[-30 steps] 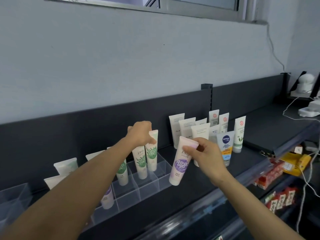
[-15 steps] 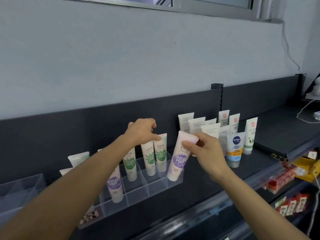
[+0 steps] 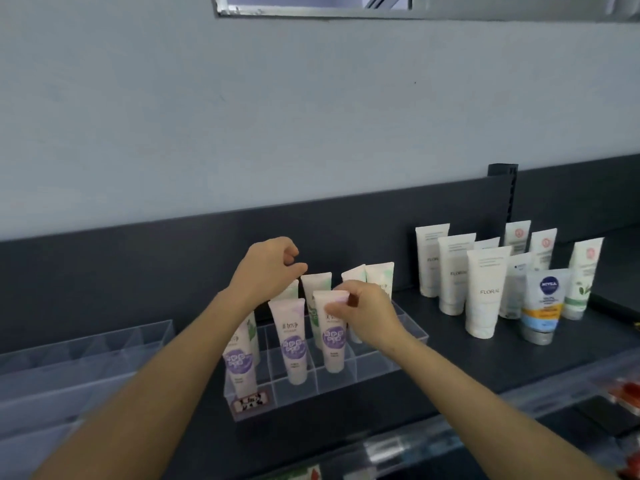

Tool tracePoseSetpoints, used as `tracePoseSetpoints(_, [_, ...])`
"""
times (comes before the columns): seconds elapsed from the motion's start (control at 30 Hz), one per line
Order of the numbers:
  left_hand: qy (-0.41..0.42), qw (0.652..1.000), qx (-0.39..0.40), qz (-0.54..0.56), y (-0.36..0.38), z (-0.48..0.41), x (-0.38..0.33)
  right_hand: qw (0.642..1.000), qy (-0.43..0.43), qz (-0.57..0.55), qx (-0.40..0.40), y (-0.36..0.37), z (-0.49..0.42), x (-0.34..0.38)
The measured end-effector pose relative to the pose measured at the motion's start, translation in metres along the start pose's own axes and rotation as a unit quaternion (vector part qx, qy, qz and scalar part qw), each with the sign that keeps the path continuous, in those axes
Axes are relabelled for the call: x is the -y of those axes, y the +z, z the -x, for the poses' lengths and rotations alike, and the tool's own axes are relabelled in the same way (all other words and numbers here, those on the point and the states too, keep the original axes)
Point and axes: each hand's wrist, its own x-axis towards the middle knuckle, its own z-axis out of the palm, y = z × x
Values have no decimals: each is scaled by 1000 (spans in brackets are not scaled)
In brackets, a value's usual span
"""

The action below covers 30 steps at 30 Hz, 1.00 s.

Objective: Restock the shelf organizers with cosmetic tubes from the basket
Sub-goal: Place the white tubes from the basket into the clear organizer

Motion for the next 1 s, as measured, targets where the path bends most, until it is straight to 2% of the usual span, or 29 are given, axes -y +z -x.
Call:
tracePoseSetpoints(0.27, [24,1000,-9,15,-10,28,-7,1000,-10,25,10,5,-3,-1])
tracePoseSetpoints(0.4, [49,999,-9,6,-4,39,-23,1000,-6,3,-12,-4,10,-6])
tracePoseSetpoints(0.6, [149,988,12,-21,25,64,-65,997,5,17,-73,-42,50,-32])
tracePoseSetpoints(0.8, [261,962,83,16,79,90,-112,986,107,26,-123,-95,114,-73])
tracePoseSetpoints(1.0, [311,930,191,48,157,122,-158,959,240,47,-144,-114,193,-140])
